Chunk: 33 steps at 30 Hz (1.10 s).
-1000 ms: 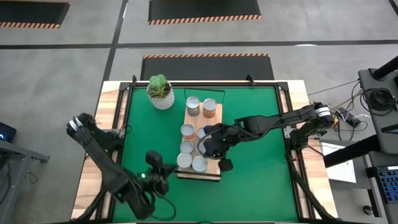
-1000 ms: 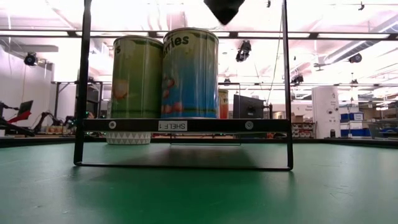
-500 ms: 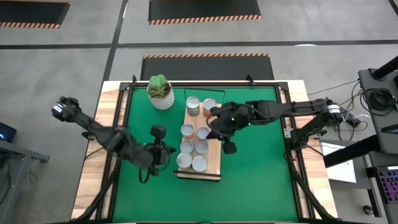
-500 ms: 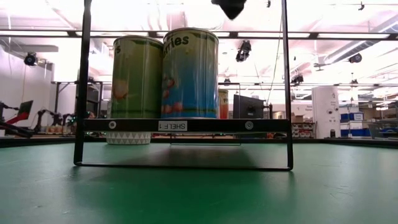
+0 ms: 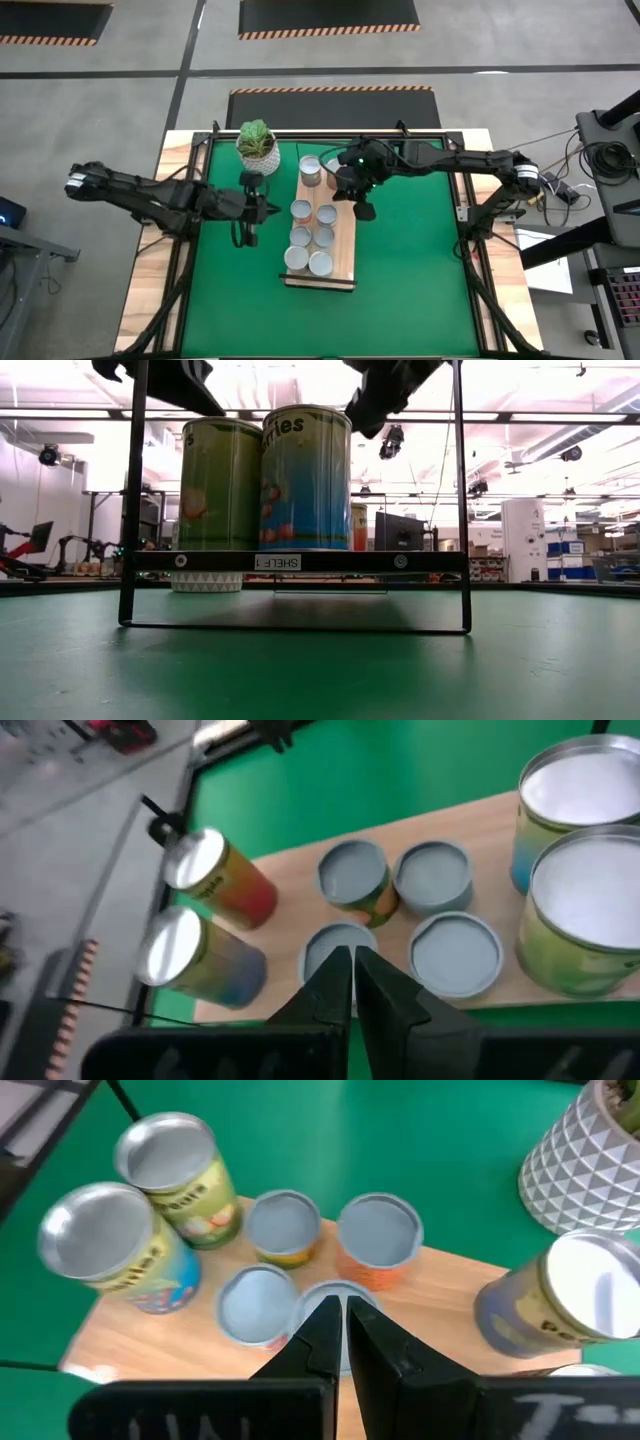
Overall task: Pick and place cans onto a shelf
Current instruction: Adjust the canned goods on the shelf
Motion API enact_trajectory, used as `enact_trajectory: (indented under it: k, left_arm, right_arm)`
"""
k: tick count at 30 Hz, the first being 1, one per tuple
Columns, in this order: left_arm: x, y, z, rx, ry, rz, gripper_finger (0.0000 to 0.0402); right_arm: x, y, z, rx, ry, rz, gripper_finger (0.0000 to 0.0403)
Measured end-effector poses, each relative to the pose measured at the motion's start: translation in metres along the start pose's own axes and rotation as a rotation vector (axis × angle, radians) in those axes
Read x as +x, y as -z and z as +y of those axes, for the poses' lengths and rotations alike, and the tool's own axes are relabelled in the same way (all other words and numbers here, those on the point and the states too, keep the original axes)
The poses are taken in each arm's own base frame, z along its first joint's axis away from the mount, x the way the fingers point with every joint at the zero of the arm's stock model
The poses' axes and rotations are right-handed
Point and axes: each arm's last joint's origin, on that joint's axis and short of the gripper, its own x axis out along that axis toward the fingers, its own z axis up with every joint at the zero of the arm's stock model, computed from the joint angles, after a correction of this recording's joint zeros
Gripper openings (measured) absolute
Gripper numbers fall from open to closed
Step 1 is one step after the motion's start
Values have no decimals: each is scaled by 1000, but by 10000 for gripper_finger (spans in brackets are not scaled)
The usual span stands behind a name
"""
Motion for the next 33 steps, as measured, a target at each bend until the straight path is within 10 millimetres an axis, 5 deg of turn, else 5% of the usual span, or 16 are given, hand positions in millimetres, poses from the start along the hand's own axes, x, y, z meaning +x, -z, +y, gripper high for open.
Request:
enact_trajectory:
  k: [6, 21, 28, 33]
  left_arm:
    - [11, 9, 10, -47, 86, -21, 0]
    - [25, 44, 3, -187, 174, -304, 0]
    - [31, 42, 2, -198, 186, -299, 0]
    - [32, 40, 2, -37, 160, -310, 0]
  right_arm:
    - [7, 7, -10, -39, 17, -16, 11]
    - [9, 50, 6, 6, 72, -222, 11]
    - [5, 33, 27, 123, -25, -235, 11]
    - [7, 10, 48, 218, 28, -137, 11]
